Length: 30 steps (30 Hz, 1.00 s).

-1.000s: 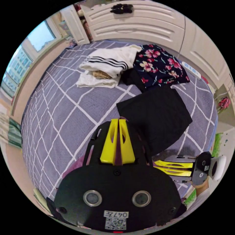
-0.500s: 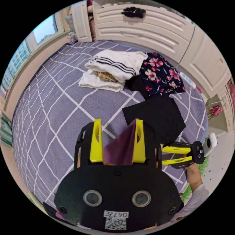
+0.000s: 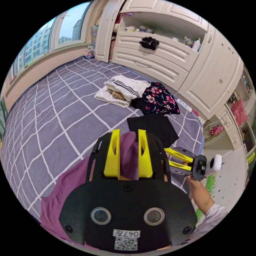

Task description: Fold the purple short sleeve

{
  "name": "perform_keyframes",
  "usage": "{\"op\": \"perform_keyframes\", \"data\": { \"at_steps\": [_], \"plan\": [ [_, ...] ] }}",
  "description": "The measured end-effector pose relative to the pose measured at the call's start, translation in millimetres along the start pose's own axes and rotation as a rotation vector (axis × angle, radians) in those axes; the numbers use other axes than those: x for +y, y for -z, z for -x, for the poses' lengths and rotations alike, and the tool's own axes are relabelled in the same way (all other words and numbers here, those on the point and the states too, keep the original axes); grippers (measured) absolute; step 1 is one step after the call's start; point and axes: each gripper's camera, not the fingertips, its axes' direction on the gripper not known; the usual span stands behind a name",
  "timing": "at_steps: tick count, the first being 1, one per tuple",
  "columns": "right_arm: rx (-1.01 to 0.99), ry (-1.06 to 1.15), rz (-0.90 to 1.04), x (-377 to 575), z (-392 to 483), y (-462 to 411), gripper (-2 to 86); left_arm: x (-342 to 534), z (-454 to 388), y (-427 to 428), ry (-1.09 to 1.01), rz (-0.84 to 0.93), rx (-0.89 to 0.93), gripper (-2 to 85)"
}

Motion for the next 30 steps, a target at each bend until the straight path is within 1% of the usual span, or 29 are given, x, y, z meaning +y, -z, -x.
{"op": "perform_keyframes", "data": {
  "at_steps": [2,4,6,8,11,13,15,17,19,21,23,27,29,30],
  "plan": [
    [-0.051,-0.004,0.036,-5.5,-1.5,-17.3,4.2,-3.3,-13.0,1.5,-0.042,0.013,-0.071,11.7],
    [-0.112,-0.024,0.1,-11.9,-8.1,-42.5,4.6,-11.9,-22.3,-13.4,-0.087,0.133,-0.115,13.4],
    [-0.157,-0.049,0.119,-20.8,-15.7,-71.5,4.5,-14.5,-23.2,-24.0,-0.087,0.17,-0.095,13.2],
    [-0.162,-0.039,0.143,-27.9,-15.0,-93.6,4.2,-13.5,-21.5,-31.2,-0.078,0.155,-0.086,12.6],
    [-0.184,0.003,0.266,-28.8,-8.2,-139.4,1.5,-8.2,-11.0,-53.6,-0.052,0.219,-0.104,11.9],
    [-0.155,0.02,0.236,-21.3,-7.8,-138.4,0.5,2.1,2.6,-63.4,-0.013,0.238,-0.098,11.3],
    [-0.144,0.031,0.135,-6.4,-13.9,-108.0,0.1,10.5,11.9,-59.7,0.013,0.194,-0.033,10.9],
    [-0.158,0.05,0.138,7.4,-18.1,-95.2,0.1,16.8,16.5,-54.2,0.004,0.158,0.018,10.7],
    [-0.177,0.06,0.172,23.1,-20.7,-97.5,0.3,23.4,14.7,-61.2,-0.039,0.209,-0.024,10.6],
    [-0.175,0.07,0.248,46.5,-20.6,-117.4,0.8,30.8,9.6,-73.2,-0.061,0.253,-0.056,10.6],
    [-0.174,0.07,0.289,63.8,-21.0,-132.9,1.3,39.3,5.1,-82.1,-0.055,0.262,-0.058,10.6],
    [-0.23,-0.006,0.271,93.7,-40.3,-133.4,3.3,48.6,-2.8,-73.8,-0.053,0.267,-0.108,10.1],
    [-0.246,-0.065,0.241,109.1,-54.0,-123.2,2.9,48.2,-6.0,-47.5,-0.028,0.203,-0.199,9.5],
    [-0.247,-0.103,0.207,120.9,-60.8,-111.8,1.8,49.1,-11.6,-23.3,-0.037,0.131,-0.263,9.6]
  ]
}}
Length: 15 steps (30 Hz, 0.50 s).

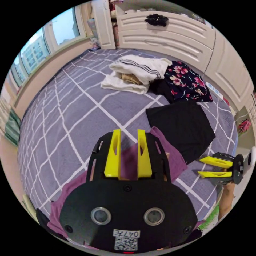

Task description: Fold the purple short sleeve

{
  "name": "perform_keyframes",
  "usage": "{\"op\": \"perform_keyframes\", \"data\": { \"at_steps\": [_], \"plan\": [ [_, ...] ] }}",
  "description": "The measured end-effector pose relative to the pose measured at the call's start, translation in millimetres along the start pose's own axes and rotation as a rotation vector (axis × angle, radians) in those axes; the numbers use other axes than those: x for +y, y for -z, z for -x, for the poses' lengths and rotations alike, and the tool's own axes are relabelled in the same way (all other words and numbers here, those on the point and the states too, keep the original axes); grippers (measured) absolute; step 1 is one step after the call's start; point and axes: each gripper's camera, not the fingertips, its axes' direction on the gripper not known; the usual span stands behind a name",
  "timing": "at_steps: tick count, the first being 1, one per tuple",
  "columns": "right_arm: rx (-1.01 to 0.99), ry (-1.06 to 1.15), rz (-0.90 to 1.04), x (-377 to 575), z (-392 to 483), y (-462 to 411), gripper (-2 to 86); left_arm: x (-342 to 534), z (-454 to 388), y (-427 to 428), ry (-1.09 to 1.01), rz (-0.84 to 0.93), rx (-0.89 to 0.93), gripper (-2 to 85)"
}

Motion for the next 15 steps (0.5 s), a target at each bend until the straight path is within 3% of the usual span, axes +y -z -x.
{"op": "perform_keyframes", "data": {
  "at_steps": [3,4,5,7,10,13,15],
  "plan": [
    [0.104,-0.069,-0.189,44.2,12.2,38.8,-0.5,9.2,-11.8,50.6,-0.07,-0.016,-0.278,8.6],
    [0.142,-0.074,-0.232,54.9,20.4,47.0,-0.7,23.4,-12.2,76.4,-0.066,-0.046,-0.282,7.6],
    [0.228,-0.081,-0.297,75.6,41.0,60.5,-0.7,34.6,-11.2,90.4,-0.069,-0.069,-0.231,7.2],
    [0.346,-0.03,-0.273,102.5,79.1,69.4,-0.1,102.4,-4.7,140.6,-0.141,-0.106,0.081,5.9],
    [0.371,0.014,-0.212,150.6,140.7,79.9,1.6,234.0,1.8,184.8,-0.161,-0.012,0.246,0.7],
    [0.213,0.05,-0.255,199.3,204.3,91.6,1.8,382.0,2.3,219.0,-0.11,0.044,0.131,-0.7],
    [-0.052,0.125,-0.267,227.3,254.9,93.0,-0.1,459.8,4.4,237.3,-0.075,0.105,0.061,-0.8]
  ]
}}
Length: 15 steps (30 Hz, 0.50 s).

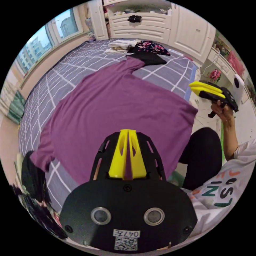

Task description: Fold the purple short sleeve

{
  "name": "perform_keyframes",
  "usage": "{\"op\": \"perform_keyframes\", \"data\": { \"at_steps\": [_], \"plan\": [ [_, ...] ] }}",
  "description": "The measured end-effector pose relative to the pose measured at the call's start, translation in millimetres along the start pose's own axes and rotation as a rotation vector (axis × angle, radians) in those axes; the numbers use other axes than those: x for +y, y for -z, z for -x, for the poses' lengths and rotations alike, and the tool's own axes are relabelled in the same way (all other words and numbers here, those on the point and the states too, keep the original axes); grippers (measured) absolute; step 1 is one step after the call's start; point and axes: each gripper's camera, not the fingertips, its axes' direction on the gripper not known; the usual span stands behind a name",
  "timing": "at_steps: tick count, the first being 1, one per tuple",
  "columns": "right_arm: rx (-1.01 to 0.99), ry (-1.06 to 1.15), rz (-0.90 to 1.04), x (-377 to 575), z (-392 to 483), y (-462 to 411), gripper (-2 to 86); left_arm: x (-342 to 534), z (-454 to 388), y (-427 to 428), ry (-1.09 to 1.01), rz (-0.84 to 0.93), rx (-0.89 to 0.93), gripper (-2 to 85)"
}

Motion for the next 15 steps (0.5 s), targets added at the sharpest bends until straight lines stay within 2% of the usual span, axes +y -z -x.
{"op": "perform_keyframes", "data": {
  "at_steps": [3,5,7,9,15],
  "plan": [
    [-0.159,0.147,-0.038,15.2,77.3,2.3,-0.7,112.0,10.6,24.0,0.195,0.032,0.005,-0.9],
    [-0.053,0.298,-0.022,20.5,129.0,1.2,-0.7,169.2,22.7,43.1,0.318,0.006,0.016,-0.9],
    [-0.078,0.338,0.006,21.9,164.2,-6.1,-1.0,230.8,43.1,68.9,0.434,-0.035,0.017,-0.9],
    [-0.214,0.392,0.073,23.2,201.1,-23.6,-0.9,266.8,59.6,86.9,0.493,-0.05,-0.003,-0.8],
    [-0.231,0.551,0.213,88.5,297.4,-103.5,0.8,333.2,108.9,116.6,0.587,-0.149,-0.05,2.5]
  ]
}}
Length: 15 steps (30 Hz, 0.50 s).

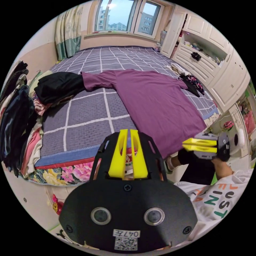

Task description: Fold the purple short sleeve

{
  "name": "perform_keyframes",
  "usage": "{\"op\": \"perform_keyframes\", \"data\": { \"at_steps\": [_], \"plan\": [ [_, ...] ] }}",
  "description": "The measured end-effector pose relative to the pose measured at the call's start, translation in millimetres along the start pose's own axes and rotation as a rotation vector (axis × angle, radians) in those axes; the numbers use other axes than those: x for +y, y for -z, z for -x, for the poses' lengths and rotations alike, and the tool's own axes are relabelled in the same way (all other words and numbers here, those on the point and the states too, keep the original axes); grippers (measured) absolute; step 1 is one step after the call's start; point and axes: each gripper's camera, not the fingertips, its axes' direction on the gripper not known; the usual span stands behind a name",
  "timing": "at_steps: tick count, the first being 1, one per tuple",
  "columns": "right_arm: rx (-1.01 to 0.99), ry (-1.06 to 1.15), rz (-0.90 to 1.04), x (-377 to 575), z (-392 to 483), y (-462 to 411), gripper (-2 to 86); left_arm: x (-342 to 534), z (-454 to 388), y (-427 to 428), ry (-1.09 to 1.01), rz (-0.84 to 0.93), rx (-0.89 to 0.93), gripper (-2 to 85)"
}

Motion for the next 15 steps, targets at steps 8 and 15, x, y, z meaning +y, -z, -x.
{"op": "perform_keyframes", "data": {
  "at_steps": [8,15],
  "plan": [
    [0.089,0.143,0.025,36.8,114.7,-105.0,6.7,18.2,44.9,-22.4,0.032,0.006,0.164,5.6],
    [0.369,0.4,0.086,75.1,159.6,-185.7,6.2,48.5,78.8,-12.9,0.014,0.012,0.203,4.5]
  ]
}}
